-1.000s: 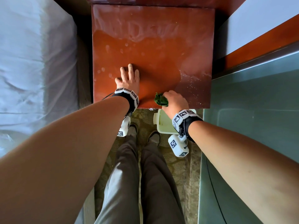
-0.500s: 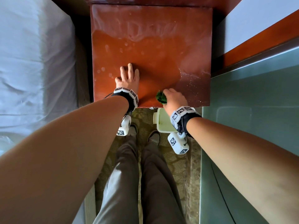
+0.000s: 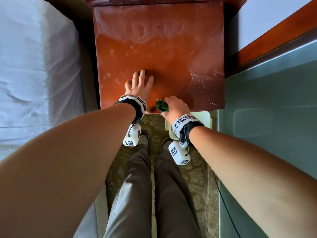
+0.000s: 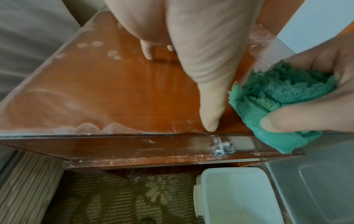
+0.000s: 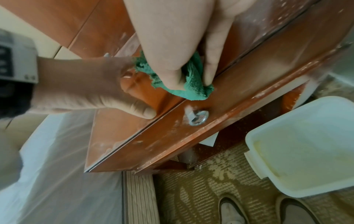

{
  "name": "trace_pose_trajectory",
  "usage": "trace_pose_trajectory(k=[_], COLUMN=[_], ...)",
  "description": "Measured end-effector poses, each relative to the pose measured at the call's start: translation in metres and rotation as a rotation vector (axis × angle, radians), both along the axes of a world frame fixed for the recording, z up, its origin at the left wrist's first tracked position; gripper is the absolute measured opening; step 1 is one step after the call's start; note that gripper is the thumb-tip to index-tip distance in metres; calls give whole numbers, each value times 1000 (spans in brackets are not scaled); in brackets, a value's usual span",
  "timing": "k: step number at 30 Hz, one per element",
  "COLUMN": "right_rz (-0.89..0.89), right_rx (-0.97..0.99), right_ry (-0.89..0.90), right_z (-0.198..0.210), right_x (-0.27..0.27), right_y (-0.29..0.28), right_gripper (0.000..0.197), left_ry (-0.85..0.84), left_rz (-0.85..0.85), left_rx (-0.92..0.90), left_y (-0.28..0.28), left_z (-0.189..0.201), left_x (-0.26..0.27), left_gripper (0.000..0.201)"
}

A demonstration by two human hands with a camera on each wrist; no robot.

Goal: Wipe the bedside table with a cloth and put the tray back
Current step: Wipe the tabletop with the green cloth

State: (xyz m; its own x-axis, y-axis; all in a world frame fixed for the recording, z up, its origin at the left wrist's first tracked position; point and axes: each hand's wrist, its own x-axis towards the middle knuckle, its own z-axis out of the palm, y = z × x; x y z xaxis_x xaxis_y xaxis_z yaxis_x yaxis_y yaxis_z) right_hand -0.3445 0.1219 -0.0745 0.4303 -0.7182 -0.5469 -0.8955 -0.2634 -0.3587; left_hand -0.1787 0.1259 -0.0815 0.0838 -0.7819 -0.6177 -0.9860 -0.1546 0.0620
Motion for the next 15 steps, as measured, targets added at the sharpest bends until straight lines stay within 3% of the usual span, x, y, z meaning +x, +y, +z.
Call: trace_pose_trajectory(k=[3,8,12,15], right_rz=[-52,-16,-155,-266], right_rx=[-28,10,-108,-198], right_ry=[10,-24,-146,-153], right_z=[-1,6,12,15], right_x=[-17,-33,-48,-56], right_y=[-7,-22,-54,-89], right_gripper=[21,31,24,33], left_ry=[74,80,11,-32], left_rz=[-92,-75,-62,-56], left_rx=[-53,-25,36,68], left_y=[-4,-23,-39,-45], left_z=[2,0,-3,-4], left_x=[-13,-46,-59,-59], left_gripper=[133,142,151,156])
